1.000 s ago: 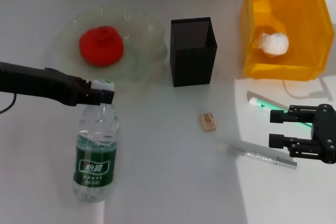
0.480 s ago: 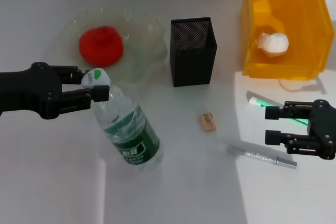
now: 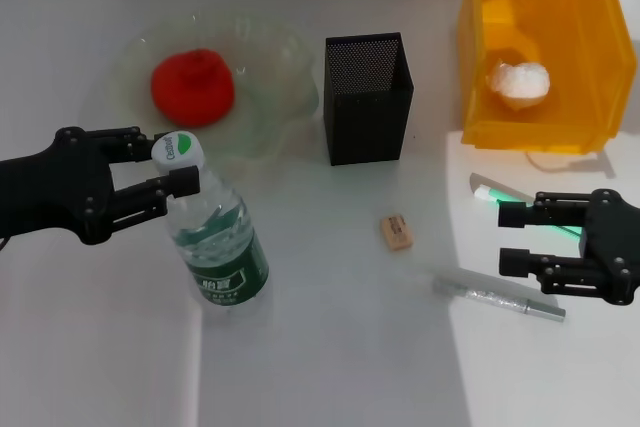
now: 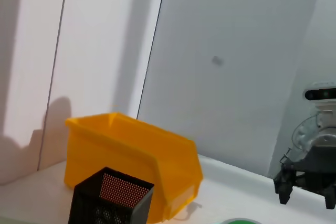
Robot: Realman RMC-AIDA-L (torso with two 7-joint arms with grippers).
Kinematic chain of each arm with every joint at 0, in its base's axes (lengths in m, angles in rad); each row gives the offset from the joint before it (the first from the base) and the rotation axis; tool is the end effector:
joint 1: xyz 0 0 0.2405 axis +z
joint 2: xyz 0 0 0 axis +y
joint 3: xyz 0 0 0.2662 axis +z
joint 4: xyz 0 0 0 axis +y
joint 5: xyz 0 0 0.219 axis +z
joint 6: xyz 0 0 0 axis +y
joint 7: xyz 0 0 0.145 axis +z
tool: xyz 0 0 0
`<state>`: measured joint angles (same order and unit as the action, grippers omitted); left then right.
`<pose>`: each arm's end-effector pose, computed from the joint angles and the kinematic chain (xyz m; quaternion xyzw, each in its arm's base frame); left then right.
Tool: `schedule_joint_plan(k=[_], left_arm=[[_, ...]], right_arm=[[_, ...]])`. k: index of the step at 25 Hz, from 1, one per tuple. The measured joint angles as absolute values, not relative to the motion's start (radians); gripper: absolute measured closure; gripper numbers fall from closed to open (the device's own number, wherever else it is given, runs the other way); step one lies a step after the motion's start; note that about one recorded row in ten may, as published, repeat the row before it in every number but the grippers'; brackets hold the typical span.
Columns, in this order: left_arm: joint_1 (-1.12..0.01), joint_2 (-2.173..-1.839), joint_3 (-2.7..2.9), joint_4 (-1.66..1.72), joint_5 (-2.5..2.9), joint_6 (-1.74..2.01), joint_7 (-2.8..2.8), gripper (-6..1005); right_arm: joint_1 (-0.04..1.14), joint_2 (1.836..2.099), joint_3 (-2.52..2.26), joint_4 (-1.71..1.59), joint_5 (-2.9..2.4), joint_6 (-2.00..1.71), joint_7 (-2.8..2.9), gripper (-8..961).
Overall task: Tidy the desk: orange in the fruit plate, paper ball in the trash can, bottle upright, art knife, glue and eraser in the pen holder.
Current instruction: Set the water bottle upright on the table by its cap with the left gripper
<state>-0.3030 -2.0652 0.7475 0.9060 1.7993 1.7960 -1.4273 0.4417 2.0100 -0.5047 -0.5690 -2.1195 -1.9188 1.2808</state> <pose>-0.2855 0.2856 0.0473 -0.9273 -0.1826 -0.3003 0.1284 0.3050 0.2736 0.0243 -0.9280 0.2139 0.3026 0.0377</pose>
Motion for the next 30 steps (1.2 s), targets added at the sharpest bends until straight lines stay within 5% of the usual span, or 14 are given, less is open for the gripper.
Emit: schedule_joint_plan(k=[30], left_arm=[[-0.313, -2.063, 0.636, 0.612, 1.716, 1.779, -0.977, 463]], right_arm=[[0.464, 2.026, -0.505, -0.569, -2.12, -1.919, 1.282, 351]])
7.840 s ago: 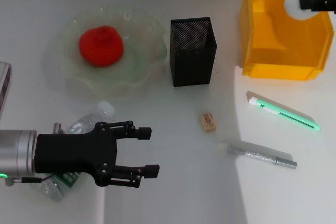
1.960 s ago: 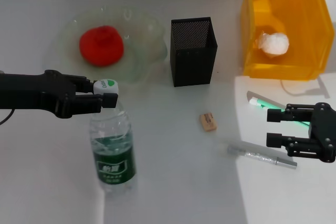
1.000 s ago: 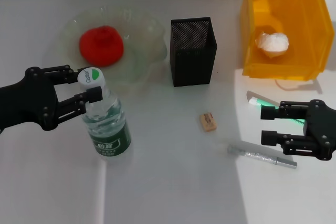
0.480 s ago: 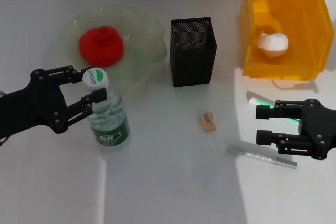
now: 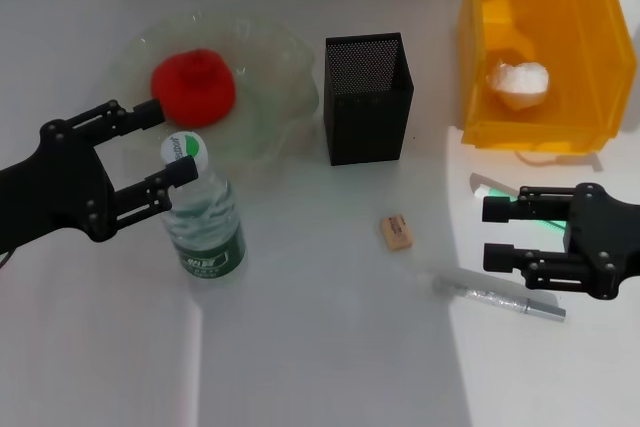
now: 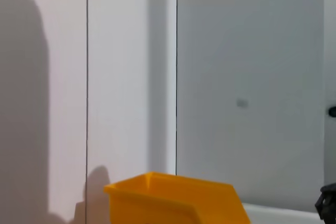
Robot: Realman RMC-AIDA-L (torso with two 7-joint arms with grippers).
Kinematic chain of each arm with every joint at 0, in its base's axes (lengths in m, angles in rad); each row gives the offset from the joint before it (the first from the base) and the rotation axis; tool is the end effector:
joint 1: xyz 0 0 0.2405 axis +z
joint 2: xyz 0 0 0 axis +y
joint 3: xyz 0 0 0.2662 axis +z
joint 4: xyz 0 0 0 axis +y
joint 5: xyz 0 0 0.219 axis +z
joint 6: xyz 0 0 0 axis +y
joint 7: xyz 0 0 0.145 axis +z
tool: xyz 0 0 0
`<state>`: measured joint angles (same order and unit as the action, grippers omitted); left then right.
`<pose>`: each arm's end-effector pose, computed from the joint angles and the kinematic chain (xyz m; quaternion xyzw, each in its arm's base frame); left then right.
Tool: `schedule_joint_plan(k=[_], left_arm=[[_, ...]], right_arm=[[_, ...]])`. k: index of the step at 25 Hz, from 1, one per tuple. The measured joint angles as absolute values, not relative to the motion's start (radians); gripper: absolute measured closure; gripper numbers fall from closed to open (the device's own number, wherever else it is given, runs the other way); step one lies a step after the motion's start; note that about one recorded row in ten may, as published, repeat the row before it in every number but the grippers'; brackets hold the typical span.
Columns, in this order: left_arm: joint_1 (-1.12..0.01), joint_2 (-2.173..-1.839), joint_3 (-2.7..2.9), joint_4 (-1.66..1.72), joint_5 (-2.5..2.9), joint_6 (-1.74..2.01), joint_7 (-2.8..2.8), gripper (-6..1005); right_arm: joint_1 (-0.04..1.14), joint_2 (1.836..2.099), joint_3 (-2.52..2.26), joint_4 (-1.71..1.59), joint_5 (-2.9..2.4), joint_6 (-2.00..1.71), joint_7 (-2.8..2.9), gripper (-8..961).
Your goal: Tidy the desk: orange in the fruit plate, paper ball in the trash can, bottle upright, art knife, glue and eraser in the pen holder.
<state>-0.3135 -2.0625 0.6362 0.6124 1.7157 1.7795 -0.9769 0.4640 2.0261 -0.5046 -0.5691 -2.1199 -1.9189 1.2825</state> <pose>-0.3068 0.2755 0.0279 -0.8984 -0.0934 -0.3653 0.2252 0.2957 0.2788 0.0180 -0.9281 0.2057 0.3089 0.0291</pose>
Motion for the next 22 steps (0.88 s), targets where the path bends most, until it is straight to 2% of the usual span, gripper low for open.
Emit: schedule_joint_plan(k=[6, 10, 14, 17, 19, 20, 22], left_arm=[[-0.315, -2.053, 0.601, 0.622, 1.702, 1.902, -1.028, 323], [-0.327, -2.031, 0.608, 0.633, 1.693, 2.004, -1.151, 230], [-0.333, -2.014, 0.784, 0.709, 1.709, 2.009, -1.367, 200], [-0.34, -2.02, 0.86, 0.75, 1.776, 2.0, -1.478, 200], [-0.343, -2.04, 0.862, 0.757, 1.837, 1.987, -1.49, 200], [-0.335, -2.061, 0.861, 0.753, 1.88, 1.95, -1.47, 200], [-0.331, -2.066, 0.864, 0.745, 1.893, 1.928, -1.456, 200]], right_arm=[[0.471, 2.026, -0.505, -0.569, -2.117, -1.919, 1.286, 351], [0.476, 2.026, -0.504, -0.57, -2.106, -1.919, 1.296, 351], [0.482, 2.019, -0.499, -0.579, -2.096, -1.928, 1.318, 352], [0.489, 2.005, -0.496, -0.592, -2.079, -1.932, 1.35, 352], [0.492, 2.002, -0.495, -0.616, -2.059, -1.932, 1.375, 352], [0.495, 2.001, -0.496, -0.652, -2.045, -1.933, 1.409, 352], [0.498, 2.001, -0.497, -0.677, -2.04, -1.933, 1.438, 352]])
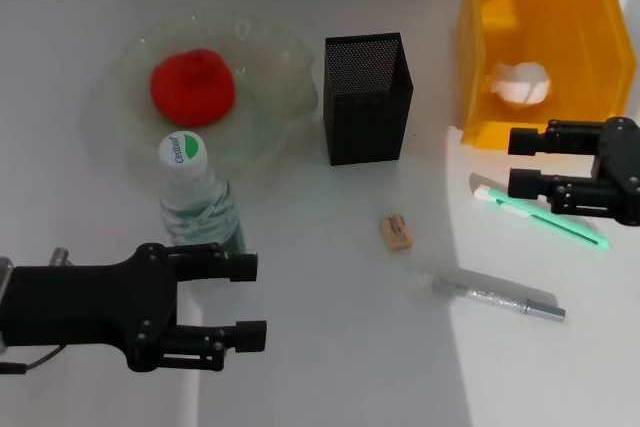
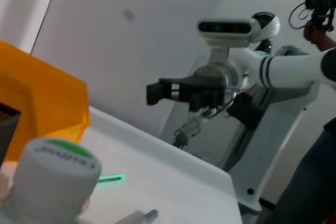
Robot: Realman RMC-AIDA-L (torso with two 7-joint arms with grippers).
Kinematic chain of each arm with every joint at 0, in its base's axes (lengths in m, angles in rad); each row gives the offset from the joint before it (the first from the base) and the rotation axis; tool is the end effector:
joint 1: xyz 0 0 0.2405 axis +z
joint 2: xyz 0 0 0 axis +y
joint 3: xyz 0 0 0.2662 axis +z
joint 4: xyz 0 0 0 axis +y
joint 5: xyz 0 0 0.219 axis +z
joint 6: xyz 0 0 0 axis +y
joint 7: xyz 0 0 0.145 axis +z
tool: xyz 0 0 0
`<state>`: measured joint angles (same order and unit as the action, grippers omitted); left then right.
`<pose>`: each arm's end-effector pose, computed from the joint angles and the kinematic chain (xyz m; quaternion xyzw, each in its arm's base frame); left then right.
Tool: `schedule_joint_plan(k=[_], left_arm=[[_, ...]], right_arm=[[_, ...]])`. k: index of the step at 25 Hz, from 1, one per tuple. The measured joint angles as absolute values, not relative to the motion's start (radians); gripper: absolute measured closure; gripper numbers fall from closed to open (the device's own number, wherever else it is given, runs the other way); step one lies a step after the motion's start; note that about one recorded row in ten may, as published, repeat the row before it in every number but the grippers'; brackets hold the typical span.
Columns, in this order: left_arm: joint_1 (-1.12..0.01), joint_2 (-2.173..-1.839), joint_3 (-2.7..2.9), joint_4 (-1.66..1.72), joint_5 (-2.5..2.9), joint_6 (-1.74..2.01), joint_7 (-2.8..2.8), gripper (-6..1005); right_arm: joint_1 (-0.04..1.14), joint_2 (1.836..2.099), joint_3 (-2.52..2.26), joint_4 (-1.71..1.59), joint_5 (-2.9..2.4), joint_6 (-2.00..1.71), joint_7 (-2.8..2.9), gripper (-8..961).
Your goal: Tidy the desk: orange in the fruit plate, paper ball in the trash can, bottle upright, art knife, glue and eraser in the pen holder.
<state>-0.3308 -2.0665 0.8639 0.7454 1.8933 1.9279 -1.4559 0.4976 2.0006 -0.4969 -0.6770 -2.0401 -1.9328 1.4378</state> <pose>-0.2811 0.2514 0.0021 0.9289 0.2264 0.2901 0.0425 0.2813 0.3048 0.0524 -0.9238 0.2132 0.3136 0.0537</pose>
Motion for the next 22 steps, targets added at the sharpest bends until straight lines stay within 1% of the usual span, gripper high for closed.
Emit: schedule_joint_plan(k=[6, 7, 8, 9, 12, 13, 15, 17, 18, 19, 21, 22], left_arm=[[-0.329, -2.069, 0.871, 0.638, 1.904, 1.814, -1.356, 201], [-0.33, -2.069, 0.871, 0.628, 1.906, 1.799, -1.346, 201], [-0.331, -2.069, 0.872, 0.62, 1.908, 1.782, -1.336, 201], [-0.331, -2.069, 0.872, 0.62, 1.908, 1.782, -1.336, 201], [-0.332, -2.071, 0.899, 0.595, 1.912, 1.724, -1.322, 201], [-0.333, -2.071, 0.909, 0.591, 1.911, 1.717, -1.322, 201], [-0.334, -2.071, 0.914, 0.59, 1.91, 1.714, -1.322, 200], [-0.334, -2.072, 0.92, 0.589, 1.907, 1.711, -1.321, 200], [-0.335, -2.072, 0.921, 0.588, 1.906, 1.71, -1.321, 200], [-0.335, -2.072, 0.921, 0.588, 1.906, 1.71, -1.321, 201], [-0.337, -2.072, 0.922, 0.587, 1.905, 1.708, -1.321, 201], [-0.338, -2.072, 0.922, 0.586, 1.905, 1.707, -1.321, 201]], right_arm=[[0.539, 2.001, -0.568, -0.936, -2.07, -1.942, 1.71, 352], [0.548, 2.001, -0.602, -0.999, -2.091, -1.943, 1.773, 352], [0.569, 2.0, -0.676, -1.128, -2.154, -1.945, 1.897, 352], [0.569, 2.0, -0.676, -1.128, -2.154, -1.945, 1.897, 352], [0.605, 2.003, -0.801, -1.318, -2.281, -1.965, 2.068, 352], [0.626, 2.011, -0.888, -1.431, -2.373, -1.984, 2.16, 352], [0.633, 2.015, -0.924, -1.467, -2.413, -1.986, 2.193, 352], [0.648, 2.033, -1.025, -1.539, -2.512, -1.992, 2.264, 352], [0.659, 2.053, -1.096, -1.562, -2.59, -1.994, 2.295, 352], [0.659, 2.053, -1.096, -1.562, -2.59, -1.994, 2.295, 353], [0.663, 2.073, -1.161, -1.564, -2.646, -1.99, 2.3, 353], [0.661, 2.079, -1.191, -1.558, -2.67, -1.977, 2.305, 353]])
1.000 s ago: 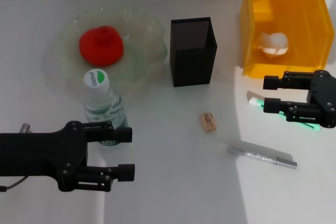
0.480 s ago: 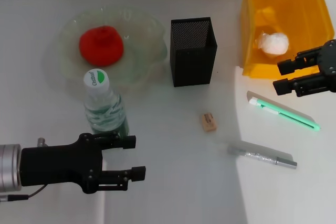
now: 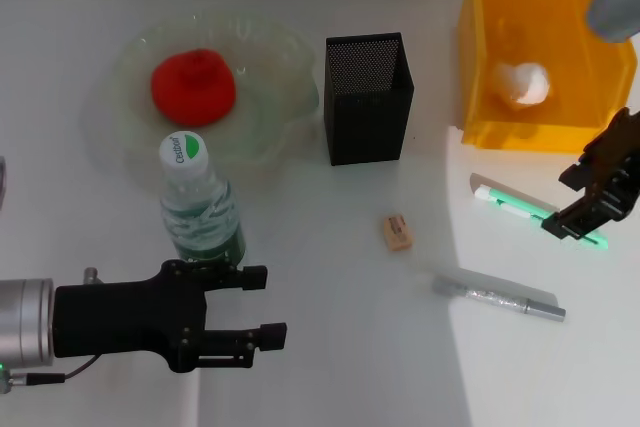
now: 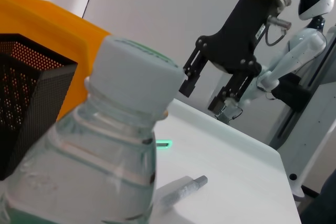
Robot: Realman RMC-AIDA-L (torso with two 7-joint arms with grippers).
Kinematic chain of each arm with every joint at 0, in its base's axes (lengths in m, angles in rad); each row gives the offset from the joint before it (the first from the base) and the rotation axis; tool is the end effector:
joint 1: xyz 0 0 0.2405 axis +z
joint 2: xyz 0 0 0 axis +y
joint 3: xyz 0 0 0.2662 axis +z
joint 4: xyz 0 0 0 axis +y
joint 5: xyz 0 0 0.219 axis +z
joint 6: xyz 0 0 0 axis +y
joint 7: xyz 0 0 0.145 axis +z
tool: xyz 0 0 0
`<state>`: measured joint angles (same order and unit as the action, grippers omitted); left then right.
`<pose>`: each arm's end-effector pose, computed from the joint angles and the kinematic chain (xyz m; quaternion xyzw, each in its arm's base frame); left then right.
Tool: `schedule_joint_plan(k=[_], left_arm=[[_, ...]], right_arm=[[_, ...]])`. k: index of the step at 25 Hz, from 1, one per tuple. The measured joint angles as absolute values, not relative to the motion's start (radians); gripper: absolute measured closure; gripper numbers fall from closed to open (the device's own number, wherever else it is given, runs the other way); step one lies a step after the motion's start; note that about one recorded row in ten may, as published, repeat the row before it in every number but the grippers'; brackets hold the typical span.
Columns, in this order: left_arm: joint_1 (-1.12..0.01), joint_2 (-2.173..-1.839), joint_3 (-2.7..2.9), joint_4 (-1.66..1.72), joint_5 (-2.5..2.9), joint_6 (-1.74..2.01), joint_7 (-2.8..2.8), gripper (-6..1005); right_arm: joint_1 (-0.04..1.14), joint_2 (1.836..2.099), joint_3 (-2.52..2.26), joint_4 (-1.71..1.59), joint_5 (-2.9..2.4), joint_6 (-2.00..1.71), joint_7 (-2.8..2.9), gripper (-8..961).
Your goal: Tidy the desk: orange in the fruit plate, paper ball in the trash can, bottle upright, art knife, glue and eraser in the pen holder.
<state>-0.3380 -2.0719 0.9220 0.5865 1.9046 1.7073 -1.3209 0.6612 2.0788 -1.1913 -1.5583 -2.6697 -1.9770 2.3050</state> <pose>-0.3036 0.2537 -0.0368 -0.9347 -0.2469 -0.2557 0.0079 0.1628 0.3436 0.0550 -0.9383 0.2290 -0.2343 0.1108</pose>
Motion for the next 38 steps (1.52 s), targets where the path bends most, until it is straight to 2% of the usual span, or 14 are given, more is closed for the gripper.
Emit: schedule_joint_plan(k=[11, 26, 31, 38], left_arm=[[-0.353, -2.074, 0.922, 0.571, 1.905, 1.702, -1.32, 200], [-0.379, -2.074, 0.925, 0.543, 1.912, 1.684, -1.32, 201], [-0.379, -2.074, 0.925, 0.543, 1.913, 1.683, -1.321, 200], [-0.382, -2.074, 0.925, 0.543, 1.913, 1.679, -1.323, 200]], right_arm=[[0.677, 2.082, -1.3, -1.331, -2.739, -1.724, 2.395, 353], [0.753, 2.079, -1.31, -1.093, -2.742, -1.54, 2.397, 438], [0.764, 2.079, -1.314, -1.06, -2.773, -1.516, 2.389, 549], [0.769, 2.08, -1.328, -1.04, -2.777, -1.502, 2.374, 580]])
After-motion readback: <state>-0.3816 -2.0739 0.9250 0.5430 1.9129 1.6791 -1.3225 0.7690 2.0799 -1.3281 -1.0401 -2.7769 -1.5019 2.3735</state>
